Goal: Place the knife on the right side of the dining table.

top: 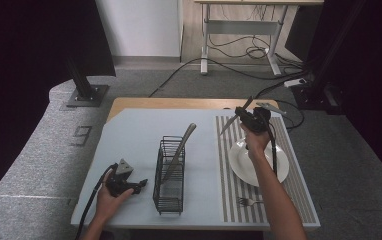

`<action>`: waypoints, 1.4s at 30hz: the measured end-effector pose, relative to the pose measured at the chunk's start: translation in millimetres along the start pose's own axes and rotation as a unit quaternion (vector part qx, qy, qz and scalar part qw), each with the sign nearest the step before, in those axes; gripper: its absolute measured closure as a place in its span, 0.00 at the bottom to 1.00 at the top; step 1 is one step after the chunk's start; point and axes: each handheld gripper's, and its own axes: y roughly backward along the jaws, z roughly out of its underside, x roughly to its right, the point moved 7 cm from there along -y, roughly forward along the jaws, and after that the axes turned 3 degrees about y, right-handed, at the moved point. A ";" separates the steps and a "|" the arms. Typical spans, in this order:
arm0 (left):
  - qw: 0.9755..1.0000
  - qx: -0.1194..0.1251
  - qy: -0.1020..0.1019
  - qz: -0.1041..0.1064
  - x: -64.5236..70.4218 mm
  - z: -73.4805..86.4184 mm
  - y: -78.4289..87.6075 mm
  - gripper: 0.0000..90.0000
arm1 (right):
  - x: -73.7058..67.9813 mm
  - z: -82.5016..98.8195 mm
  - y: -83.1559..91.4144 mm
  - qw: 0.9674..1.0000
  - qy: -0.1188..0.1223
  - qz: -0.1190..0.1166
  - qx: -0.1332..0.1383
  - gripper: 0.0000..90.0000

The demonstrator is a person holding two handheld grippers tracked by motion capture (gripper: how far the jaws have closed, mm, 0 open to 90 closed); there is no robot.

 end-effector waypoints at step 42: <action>1.000 0.001 -0.003 -0.002 0.5 0.0 0.3 0.24 | 72.3 11.2 -9.3 0.998 -0.036 0.057 0.001 0.82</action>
